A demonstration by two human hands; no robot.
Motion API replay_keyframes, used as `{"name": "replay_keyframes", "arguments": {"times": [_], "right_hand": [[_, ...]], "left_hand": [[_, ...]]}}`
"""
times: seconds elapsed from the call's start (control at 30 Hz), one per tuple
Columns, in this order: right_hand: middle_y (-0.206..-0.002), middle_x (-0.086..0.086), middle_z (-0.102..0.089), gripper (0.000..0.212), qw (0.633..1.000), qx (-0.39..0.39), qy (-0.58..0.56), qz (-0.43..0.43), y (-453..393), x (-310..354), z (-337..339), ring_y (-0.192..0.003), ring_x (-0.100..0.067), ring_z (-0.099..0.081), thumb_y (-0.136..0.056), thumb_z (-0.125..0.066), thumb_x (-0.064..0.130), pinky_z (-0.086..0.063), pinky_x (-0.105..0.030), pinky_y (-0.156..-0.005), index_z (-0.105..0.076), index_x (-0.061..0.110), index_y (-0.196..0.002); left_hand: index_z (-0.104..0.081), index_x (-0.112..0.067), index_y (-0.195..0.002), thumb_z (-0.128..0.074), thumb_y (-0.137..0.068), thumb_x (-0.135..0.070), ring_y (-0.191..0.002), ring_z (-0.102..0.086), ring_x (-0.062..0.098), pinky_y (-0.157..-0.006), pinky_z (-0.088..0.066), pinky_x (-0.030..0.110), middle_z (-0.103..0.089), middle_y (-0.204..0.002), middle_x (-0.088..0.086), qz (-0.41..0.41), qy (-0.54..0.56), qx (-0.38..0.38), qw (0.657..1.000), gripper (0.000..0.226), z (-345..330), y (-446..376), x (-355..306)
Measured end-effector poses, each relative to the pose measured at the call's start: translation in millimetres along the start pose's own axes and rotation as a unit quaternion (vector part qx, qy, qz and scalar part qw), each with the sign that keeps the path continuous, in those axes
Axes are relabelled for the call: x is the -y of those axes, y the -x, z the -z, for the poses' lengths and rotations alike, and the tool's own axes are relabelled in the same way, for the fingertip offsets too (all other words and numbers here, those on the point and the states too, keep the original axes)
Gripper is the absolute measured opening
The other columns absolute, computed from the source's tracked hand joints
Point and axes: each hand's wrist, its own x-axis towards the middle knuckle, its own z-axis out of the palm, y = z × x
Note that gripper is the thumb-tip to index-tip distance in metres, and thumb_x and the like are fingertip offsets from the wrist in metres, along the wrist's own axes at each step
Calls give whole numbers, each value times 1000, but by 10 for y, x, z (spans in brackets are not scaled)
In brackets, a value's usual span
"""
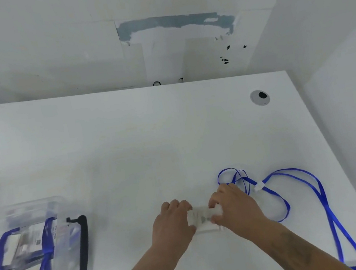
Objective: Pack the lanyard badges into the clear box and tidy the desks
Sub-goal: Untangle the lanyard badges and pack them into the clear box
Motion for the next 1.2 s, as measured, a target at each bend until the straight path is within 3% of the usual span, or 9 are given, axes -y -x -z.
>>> {"name": "replay_keyframes", "arguments": {"times": [0.13, 0.23, 0.4, 0.57, 0.67, 0.83, 0.93, 1.03, 1.2], "right_hand": [[-84, 18, -64, 12, 975, 43, -215, -37, 36, -65, 253, -78, 2, -60, -84, -68, 46, -44, -15, -68, -64, 36, -87], [-84, 15, -72, 8, 933, 19, -356, -43, 82, -57, 572, -77, 0, -66, -85, -72, 37, -51, -16, -73, -70, 31, -90], [-81, 6, -75, 12, 883, -51, -464, -41, 207, 35, 1049, -63, 0, -61, -91, -66, 17, -50, -14, -64, -73, 25, -96], [-71, 16, -71, 16, 896, -148, -417, -40, 222, 424, 1116, -53, -4, -48, -95, -59, 27, -42, -19, -55, -73, 30, -88], [-57, 20, -61, 26, 939, -141, -312, -23, 287, 813, 1018, -46, -3, -47, -98, -50, 33, -39, -21, -54, -67, 24, -80], [-112, 13, -65, 31, 986, -97, -119, 69, 516, 1261, 1112, -100, -8, -60, -103, -35, 38, -46, -24, -89, -58, 30, -123], [-97, 9, -64, 30, 987, -119, -58, 88, 589, 1330, 1460, -88, -15, -60, -102, -37, 40, -47, -27, -78, -61, 23, -99], [-88, 6, -63, 22, 981, -160, -52, 97, 541, 1289, 1868, -80, -13, -57, -96, -49, 35, -45, -28, -73, -66, 23, -91], [-84, 20, -70, 4, 960, -169, -198, 100, 305, 1119, 2224, -77, 3, -60, -85, -70, 31, -42, -14, -69, -74, 30, -85]], "left_hand": [[-69, -19, -86, -71, -82, -26, -71, -62, 11, -70, -50, 30, -68, -76, -9, 76, 299, 48, 950, 8, 254, 17, 133], [-73, -12, -95, -73, -85, -15, -76, -72, 17, -78, -56, 31, -77, -87, 1, 91, 463, 61, 880, 11, 658, 135, 219], [-73, -8, -104, -72, -87, -16, -79, -70, 20, -78, -58, 32, -76, -95, 10, 77, 564, 44, 821, 19, 1268, 311, 270], [-71, -3, -105, -72, -86, -16, -77, -70, 21, -75, -57, 29, -74, -89, 8, 44, 596, 43, 801, 23, 1645, 412, 108], [-71, -2, -99, -73, -86, -15, -75, -71, 20, -78, -59, 32, -75, -88, 10, 34, 580, 0, 814, 19, 1794, 444, -76], [-71, -10, -87, -71, -87, -12, -67, -73, 15, -67, -60, 27, -76, -81, 3, 42, 485, -119, 866, 2, 1990, 425, -241], [-70, -16, -81, -70, -87, -13, -59, -69, 10, -63, -56, 26, -75, -79, 1, 14, 409, -148, 901, 6, 2117, 409, -195], [-73, -9, -83, -71, -85, -12, -56, -66, 9, -62, -54, 27, -75, -81, 10, 0, 383, -150, 912, 5, 2230, 433, -123], [-72, -22, -86, -70, -88, -15, -58, -68, 4, -62, -56, 21, -74, -80, -5, -14, 353, -75, 933, 7, 2306, 576, -53]]}}
